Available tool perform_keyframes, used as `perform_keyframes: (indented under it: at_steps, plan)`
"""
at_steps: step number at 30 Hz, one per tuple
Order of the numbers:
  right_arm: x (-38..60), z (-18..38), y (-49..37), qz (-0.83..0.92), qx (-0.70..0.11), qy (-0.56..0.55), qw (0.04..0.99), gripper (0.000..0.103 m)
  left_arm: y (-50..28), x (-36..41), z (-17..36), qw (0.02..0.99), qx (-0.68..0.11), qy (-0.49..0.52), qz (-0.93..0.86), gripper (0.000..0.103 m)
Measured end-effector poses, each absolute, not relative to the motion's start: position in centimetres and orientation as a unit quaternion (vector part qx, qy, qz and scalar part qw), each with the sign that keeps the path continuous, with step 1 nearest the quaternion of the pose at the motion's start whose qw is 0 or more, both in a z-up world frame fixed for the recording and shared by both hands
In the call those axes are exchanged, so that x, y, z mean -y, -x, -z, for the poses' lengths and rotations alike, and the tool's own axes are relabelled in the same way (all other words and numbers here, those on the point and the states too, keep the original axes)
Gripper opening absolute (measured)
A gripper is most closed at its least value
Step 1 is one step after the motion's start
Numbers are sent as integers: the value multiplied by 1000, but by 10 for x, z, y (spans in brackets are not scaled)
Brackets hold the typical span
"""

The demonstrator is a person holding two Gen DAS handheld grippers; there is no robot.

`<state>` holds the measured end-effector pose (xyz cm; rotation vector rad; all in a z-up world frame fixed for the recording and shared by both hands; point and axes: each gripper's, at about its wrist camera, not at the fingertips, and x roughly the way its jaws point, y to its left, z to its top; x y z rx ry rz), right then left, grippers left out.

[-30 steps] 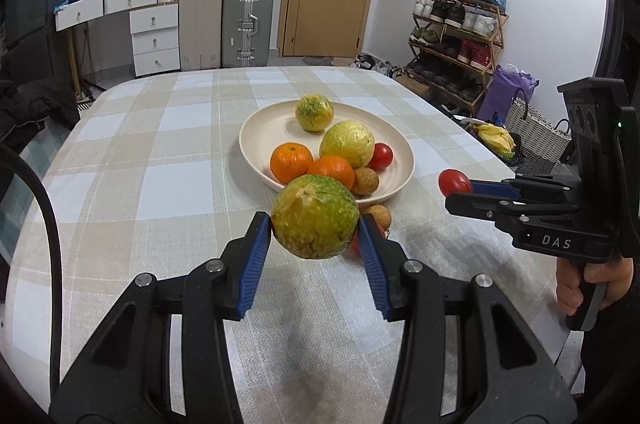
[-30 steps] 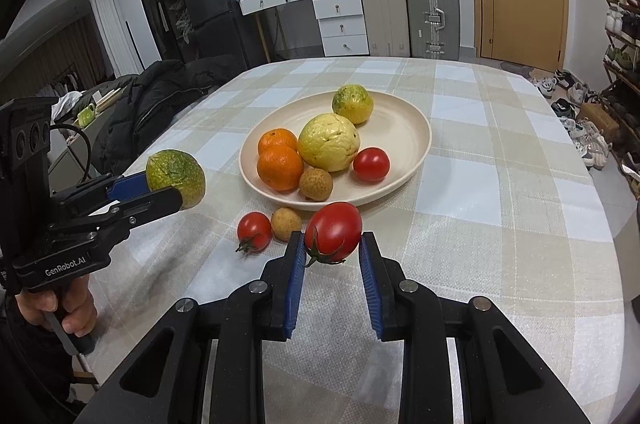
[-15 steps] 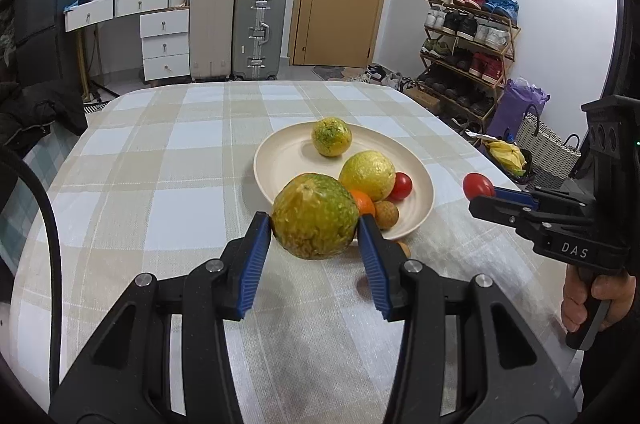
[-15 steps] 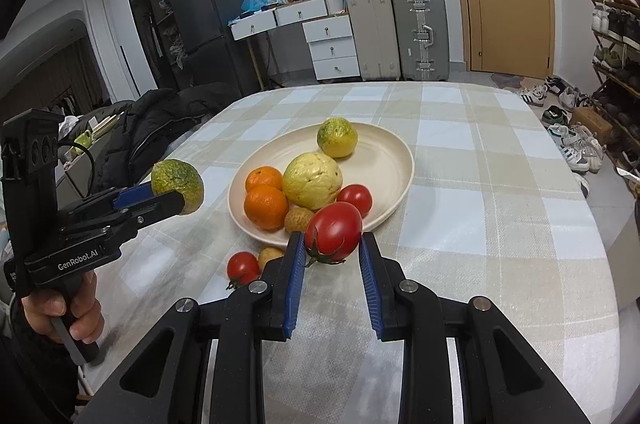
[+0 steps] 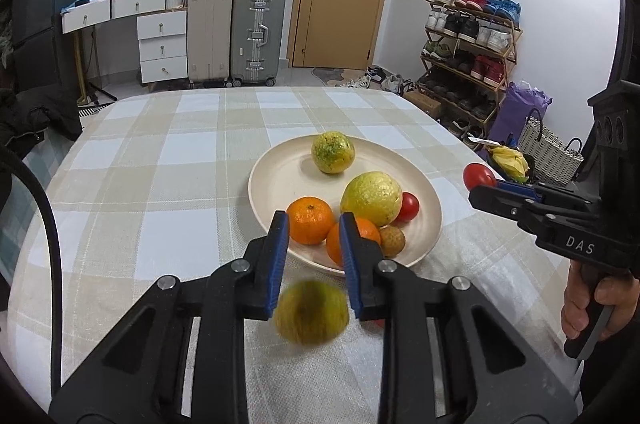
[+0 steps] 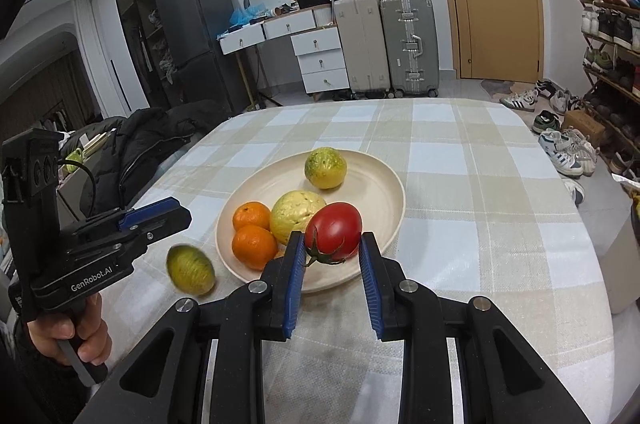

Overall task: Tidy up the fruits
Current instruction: 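Carry the citrus over the plate and open the left tool to drop it, then move the left tool to the pale wrinkled citrus and grasp it while the right tool holds the tomato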

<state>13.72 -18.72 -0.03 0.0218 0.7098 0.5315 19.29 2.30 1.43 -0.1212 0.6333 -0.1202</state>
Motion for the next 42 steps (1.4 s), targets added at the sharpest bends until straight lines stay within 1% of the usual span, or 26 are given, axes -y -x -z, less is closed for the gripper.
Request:
perform_keyframes:
  at_steps: [5,8,12,14,15,16,18,21,22,23,24,26,31,34,36,40,42]
  plan:
    - [186,8,-140,-258,-352,-4,900,28,-207,-31,13,929,-361,63,48,23]
    - [187,10,-138,-261,-352,-5,899,28,-206,-37,19,927,-365,74,48,23]
    - [189,13,-135,-263,-352,-8,898,28,-195,-41,12,931,-355,70,48,24]
    - [190,11,-131,-263,-348,-8,900,28,-186,-40,9,931,-355,67,55,25]
    - [192,9,-129,-264,-344,-9,901,28,-180,-38,7,932,-353,63,59,33]
    - [193,8,-127,-266,-342,-10,901,28,-176,-37,7,932,-351,60,59,49]
    - [193,6,-125,-267,-338,-8,902,28,-167,-34,7,933,-350,57,59,65]
    - [198,8,-125,-251,-353,1,901,28,-162,-30,11,928,-363,61,66,74]
    - [203,10,-125,-244,-362,0,900,30,-163,-28,13,925,-370,60,69,75]
    - [207,13,-127,-241,-378,-3,894,39,-164,-26,15,923,-374,54,70,75]
    - [212,17,-127,-243,-394,-8,886,50,-164,-23,17,923,-375,47,69,75]
    - [223,25,-120,-242,-422,-12,874,51,-165,-19,21,920,-385,35,68,75]
    - [233,37,-83,-264,-440,6,858,52,-171,-20,30,911,-406,38,67,75]
    - [240,39,-64,-287,-444,-9,849,56,-173,-21,32,909,-409,38,66,75]
    - [239,40,-48,-292,-440,5,849,65,-174,-22,32,909,-411,41,64,75]
    - [232,46,-20,-284,-429,62,855,65,-174,-24,33,909,-410,46,62,75]
    - [233,52,-13,-279,-432,67,855,64,-174,-25,33,908,-411,47,62,75]
